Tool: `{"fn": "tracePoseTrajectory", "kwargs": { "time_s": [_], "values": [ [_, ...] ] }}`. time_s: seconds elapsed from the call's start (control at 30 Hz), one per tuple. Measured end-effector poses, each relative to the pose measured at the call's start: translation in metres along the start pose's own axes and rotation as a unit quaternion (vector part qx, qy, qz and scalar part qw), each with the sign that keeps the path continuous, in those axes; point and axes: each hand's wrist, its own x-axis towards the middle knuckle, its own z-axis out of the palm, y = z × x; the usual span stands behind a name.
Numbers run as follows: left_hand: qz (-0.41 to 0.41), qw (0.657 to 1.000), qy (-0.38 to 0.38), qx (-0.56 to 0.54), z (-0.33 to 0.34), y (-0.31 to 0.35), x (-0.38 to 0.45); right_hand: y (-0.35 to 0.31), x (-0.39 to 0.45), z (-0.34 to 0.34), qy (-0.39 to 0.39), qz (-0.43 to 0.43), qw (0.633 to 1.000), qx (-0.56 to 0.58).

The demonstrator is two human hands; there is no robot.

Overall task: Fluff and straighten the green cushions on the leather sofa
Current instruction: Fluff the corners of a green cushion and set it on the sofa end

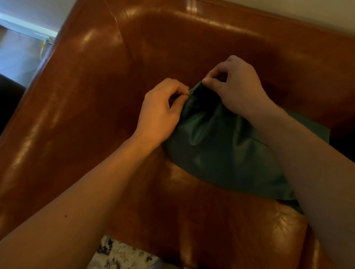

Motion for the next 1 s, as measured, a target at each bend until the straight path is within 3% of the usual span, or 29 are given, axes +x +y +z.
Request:
{"fn": "tracePoseTrajectory", "kwargs": {
  "time_s": [0.17, 0.27, 0.4, 0.73, 1.0],
  "values": [
    [0.009, 0.999, 0.024, 0.033, 0.002, 0.004, -0.002, 0.004, 0.006, 0.0, -0.016, 0.018, 0.999, 0.041],
    [-0.024, 0.992, 0.055, 0.107, 0.005, 0.007, -0.004, 0.007, 0.011, -0.003, -0.026, 0.033, 0.997, 0.062],
    [-0.062, 0.981, 0.026, 0.179, 0.011, 0.01, -0.001, 0.007, 0.016, -0.006, -0.04, 0.027, 0.998, 0.05],
    [-0.12, 0.991, 0.013, 0.052, 0.004, 0.012, 0.01, 0.005, -0.039, -0.012, 0.146, -0.062, 0.986, -0.057],
    [-0.155, 0.988, 0.009, 0.005, 0.002, 0.015, 0.014, 0.026, -0.074, 0.002, 0.122, -0.035, 0.991, -0.046]
  ]
}}
